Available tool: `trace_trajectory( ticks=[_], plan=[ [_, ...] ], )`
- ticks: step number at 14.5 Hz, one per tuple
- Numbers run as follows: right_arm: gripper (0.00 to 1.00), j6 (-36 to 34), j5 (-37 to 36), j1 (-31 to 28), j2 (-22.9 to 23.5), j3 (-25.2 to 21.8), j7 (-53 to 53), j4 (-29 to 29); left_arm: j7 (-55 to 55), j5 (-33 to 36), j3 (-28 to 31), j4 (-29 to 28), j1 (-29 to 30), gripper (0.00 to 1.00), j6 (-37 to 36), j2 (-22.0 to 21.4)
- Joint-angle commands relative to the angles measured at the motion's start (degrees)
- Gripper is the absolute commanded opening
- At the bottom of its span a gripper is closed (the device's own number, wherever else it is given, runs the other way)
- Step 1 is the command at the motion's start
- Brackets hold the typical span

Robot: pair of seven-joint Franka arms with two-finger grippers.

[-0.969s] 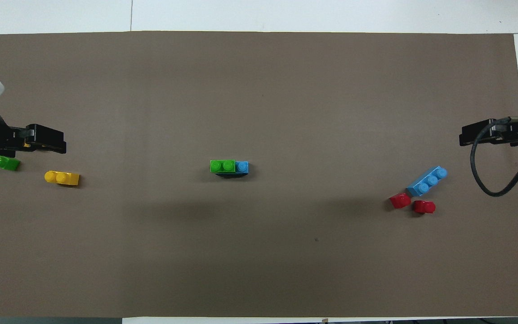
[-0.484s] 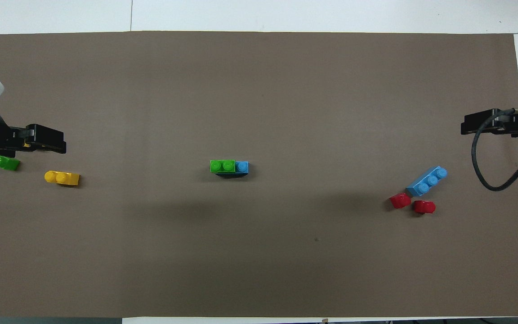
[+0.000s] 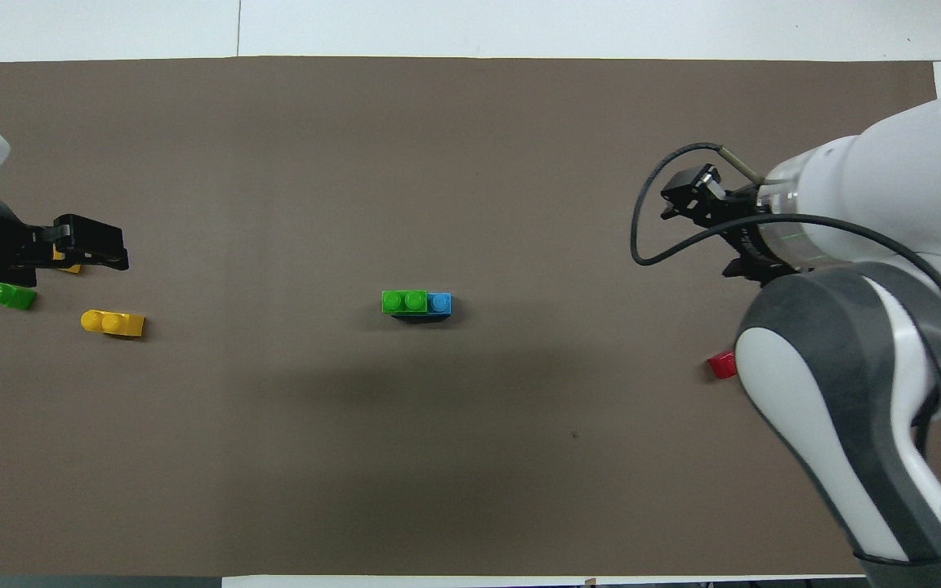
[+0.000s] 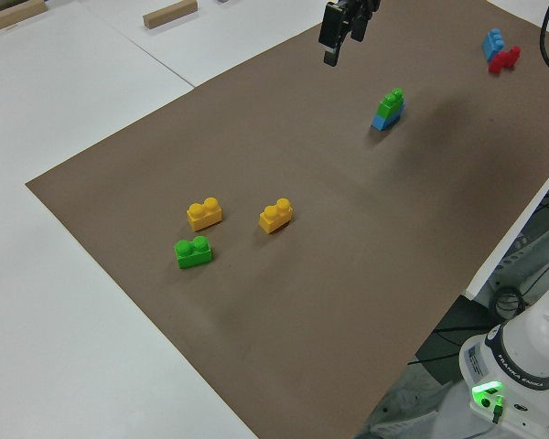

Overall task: Remove green block with left arm and hold with right
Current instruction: 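Move the left gripper and the right gripper toward the joined brick pair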

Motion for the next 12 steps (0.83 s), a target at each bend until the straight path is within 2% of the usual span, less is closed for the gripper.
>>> trace_trajectory(
  ticks=[1, 3, 5, 8, 12],
  plan=[
    [1.00, 8.55, 5.90, 4.00, 1.83, -0.19, 13.85, -4.12, -11.64, -0.71, 0.07, -5.23, -2.59, 1.00, 4.33, -3.03],
    [1.00, 14.19, 10.99, 7.43, 3.85, -0.19, 22.21, -5.80, -21.29, -0.71, 0.07, -9.19, -4.53, 1.00, 8.02, -4.53],
    [1.00, 16.14, 16.36, 9.45, 6.31, -0.19, 27.24, -5.81, -32.44, -0.71, -0.02, -10.96, -6.72, 1.00, 9.79, -4.80],
    [0.99, 18.68, 18.66, 11.39, 9.30, -0.19, 33.22, -5.72, -54.49, -0.71, -0.02, -14.73, -11.81, 1.00, 15.57, -4.80],
    [0.99, 24.39, 22.80, 15.17, 14.22, -0.19, 36.39, -5.72, -76.05, -0.71, 0.07, -17.03, -17.36, 1.00, 21.21, -1.74]
  ],
)
